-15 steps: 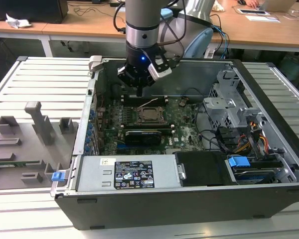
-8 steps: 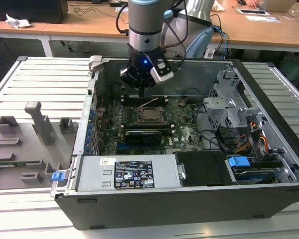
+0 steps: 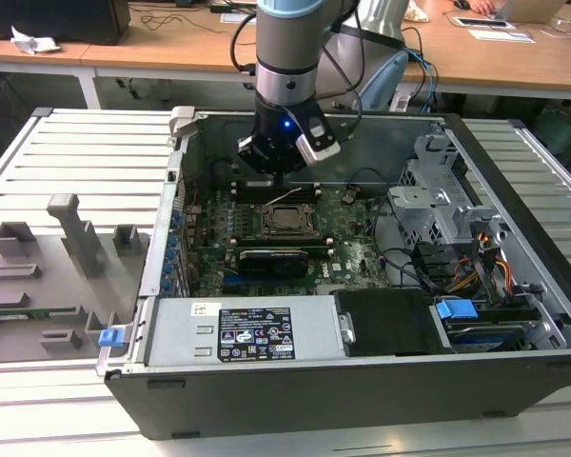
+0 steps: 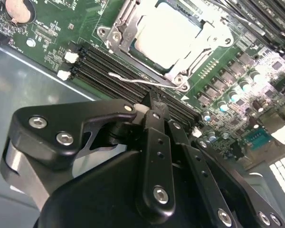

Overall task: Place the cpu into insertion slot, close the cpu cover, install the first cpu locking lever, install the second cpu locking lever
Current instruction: 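Install the first cpu locking lever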

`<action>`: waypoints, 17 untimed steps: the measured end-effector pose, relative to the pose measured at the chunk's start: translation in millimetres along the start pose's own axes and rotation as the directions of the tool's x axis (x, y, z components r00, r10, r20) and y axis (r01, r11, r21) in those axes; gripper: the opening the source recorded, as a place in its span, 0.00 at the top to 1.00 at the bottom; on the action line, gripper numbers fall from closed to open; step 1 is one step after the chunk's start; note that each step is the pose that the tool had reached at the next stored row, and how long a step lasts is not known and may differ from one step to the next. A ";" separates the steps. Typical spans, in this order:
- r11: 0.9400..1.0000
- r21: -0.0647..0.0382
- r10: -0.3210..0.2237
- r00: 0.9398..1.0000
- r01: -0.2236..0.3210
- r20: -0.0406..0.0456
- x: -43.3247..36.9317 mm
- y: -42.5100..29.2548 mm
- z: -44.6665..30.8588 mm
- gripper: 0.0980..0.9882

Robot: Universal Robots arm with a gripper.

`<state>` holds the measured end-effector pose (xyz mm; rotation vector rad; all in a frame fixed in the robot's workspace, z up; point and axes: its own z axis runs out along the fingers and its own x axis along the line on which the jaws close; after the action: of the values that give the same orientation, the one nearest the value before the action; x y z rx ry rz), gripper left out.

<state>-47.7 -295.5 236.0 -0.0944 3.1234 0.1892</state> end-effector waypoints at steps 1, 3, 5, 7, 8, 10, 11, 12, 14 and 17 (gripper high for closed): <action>1.000 0.000 -0.001 1.000 0.001 0.000 -0.9 -0.2 1.2 0.99; 1.000 0.000 -0.002 1.000 0.002 0.000 -2.5 -0.6 3.4 0.99; 1.000 0.000 -0.002 1.000 0.002 0.000 -5.4 -0.9 4.7 0.99; 1.000 0.000 -0.002 1.000 0.002 0.000 -8.3 -1.2 6.0 0.99; 1.000 0.000 -0.002 1.000 0.002 0.000 -9.5 -1.2 6.4 0.99; 1.000 0.000 -0.002 1.000 0.002 0.000 -13.2 -1.2 7.8 0.99; 1.000 0.000 -0.002 1.000 0.002 0.000 -14.4 -1.3 8.2 0.99; 1.000 0.000 -0.002 1.000 0.002 0.000 -15.8 -1.3 8.7 0.99; 1.000 0.000 -0.002 1.000 0.002 0.000 -18.4 -1.0 9.9 0.99; 1.000 0.000 -0.002 1.000 0.002 0.000 -20.5 0.0 11.8 0.99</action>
<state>-27.2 -292.9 224.5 -0.0982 3.1235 0.1892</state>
